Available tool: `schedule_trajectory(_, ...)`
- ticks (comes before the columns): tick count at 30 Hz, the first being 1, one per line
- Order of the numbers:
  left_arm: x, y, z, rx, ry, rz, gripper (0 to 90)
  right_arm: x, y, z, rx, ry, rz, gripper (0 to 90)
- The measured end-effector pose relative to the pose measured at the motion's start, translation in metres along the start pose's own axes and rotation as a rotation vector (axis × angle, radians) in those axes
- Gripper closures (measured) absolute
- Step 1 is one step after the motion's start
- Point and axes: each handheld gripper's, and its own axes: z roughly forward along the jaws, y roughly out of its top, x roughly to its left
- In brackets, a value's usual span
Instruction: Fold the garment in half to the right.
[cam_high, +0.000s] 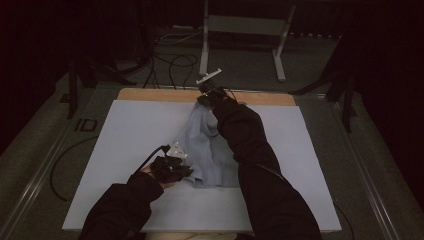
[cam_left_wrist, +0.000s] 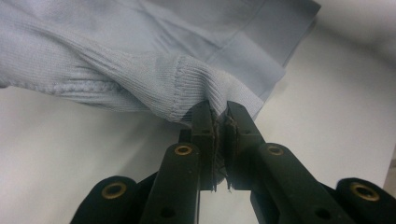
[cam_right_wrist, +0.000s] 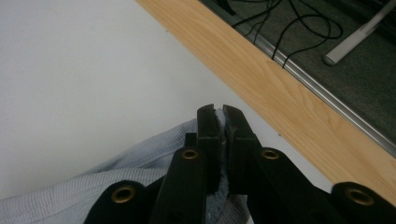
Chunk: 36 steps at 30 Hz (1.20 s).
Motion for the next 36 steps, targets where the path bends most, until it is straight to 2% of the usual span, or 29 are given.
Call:
schedule_trajectory(3, -0.003, 0.007, 0.001, -0.001, -0.003, 0.013, 84.6, -0.005, -0.003, -0.007, -0.01, -0.003, 0.0, 87.3)
schedule_trajectory(4, -0.005, 0.012, 0.002, 0.002, -0.003, 0.021, 84.6, -0.008, -0.005, -0.012, -0.019, -0.003, 0.017, 87.3)
schedule_trajectory(9, -0.012, 0.024, 0.005, -0.001, -0.008, 0.037, 84.6, -0.014, -0.009, -0.019, -0.025, -0.002, 0.024, 87.3)
schedule_trajectory(16, -0.022, 0.038, 0.013, 0.027, -0.017, 0.07, 84.7, -0.026, -0.019, -0.034, -0.039, -0.007, 0.037, 87.3)
schedule_trajectory(18, -0.025, 0.042, 0.014, 0.029, -0.019, 0.082, 84.7, -0.031, -0.021, -0.038, -0.04, -0.013, 0.035, 87.3)
schedule_trajectory(20, -0.027, 0.047, 0.016, 0.03, -0.022, 0.087, 84.7, -0.034, -0.023, -0.044, -0.048, -0.01, 0.06, 87.3)
schedule_trajectory(31, -0.045, 0.075, 0.026, 0.041, -0.045, 0.147, 84.7, -0.051, -0.033, -0.066, -0.075, -0.019, 0.077, 87.2)
schedule_trajectory(36, -0.053, 0.087, 0.035, 0.039, -0.054, 0.155, 84.7, -0.057, -0.036, -0.072, -0.082, -0.025, 0.081, 87.2)
